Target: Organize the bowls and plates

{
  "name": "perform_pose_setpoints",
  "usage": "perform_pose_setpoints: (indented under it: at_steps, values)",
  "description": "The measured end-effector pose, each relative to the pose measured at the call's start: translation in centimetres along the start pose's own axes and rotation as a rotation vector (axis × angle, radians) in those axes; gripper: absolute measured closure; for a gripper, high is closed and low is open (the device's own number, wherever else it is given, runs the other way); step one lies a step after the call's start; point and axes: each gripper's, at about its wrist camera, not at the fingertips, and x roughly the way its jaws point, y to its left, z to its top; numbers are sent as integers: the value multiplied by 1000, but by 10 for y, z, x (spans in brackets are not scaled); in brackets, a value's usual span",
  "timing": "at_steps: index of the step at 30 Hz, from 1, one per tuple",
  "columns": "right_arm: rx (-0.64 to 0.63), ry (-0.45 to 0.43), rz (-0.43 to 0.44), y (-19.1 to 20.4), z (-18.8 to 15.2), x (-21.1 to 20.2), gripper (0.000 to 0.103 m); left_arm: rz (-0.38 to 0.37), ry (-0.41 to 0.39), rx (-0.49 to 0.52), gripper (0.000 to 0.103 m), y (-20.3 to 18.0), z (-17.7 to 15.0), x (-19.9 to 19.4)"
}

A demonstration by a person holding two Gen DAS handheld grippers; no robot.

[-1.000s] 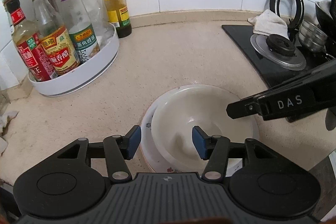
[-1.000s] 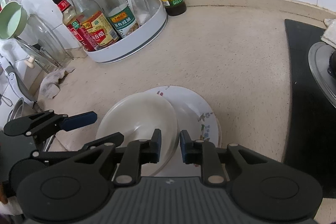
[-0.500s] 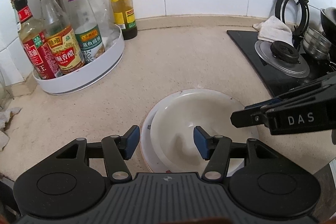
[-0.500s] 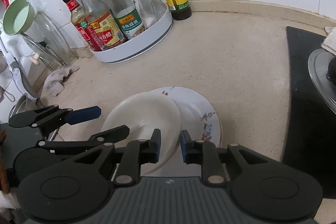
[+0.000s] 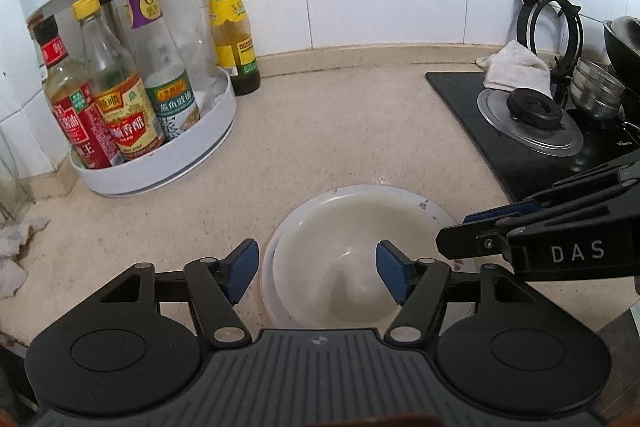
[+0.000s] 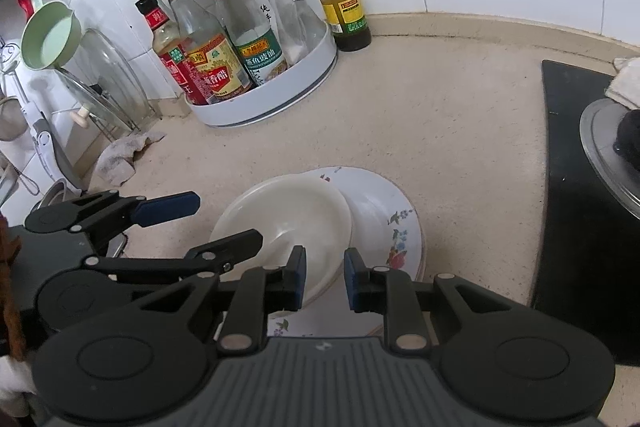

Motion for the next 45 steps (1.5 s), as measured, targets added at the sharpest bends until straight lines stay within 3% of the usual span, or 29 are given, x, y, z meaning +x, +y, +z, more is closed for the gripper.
perform_pose_setpoints:
  at_steps: [5,8,14,23,37,45]
  values:
    - [7,-32,-7,3,0,-5,82,40,-33,11,18,3,0,-6]
    - [16,-49,-9,7,-1,-7,82,60,-53,3,16,9,-1,-9]
    - [24,-90,-40,20,-4,-11,81,-8,-87,-94,11,35,-3,-20]
    - [50,-140,-57,42,-10,-21,81,-18,-125,-125,0,56,-7,-30]
    - [49,-237,-90,69,-21,-47,81,-48,-274,-186,0,77,-17,-63]
    - [35,-272,-85,84,-24,-56,76,-14,-291,-189,0,85,-19,-73]
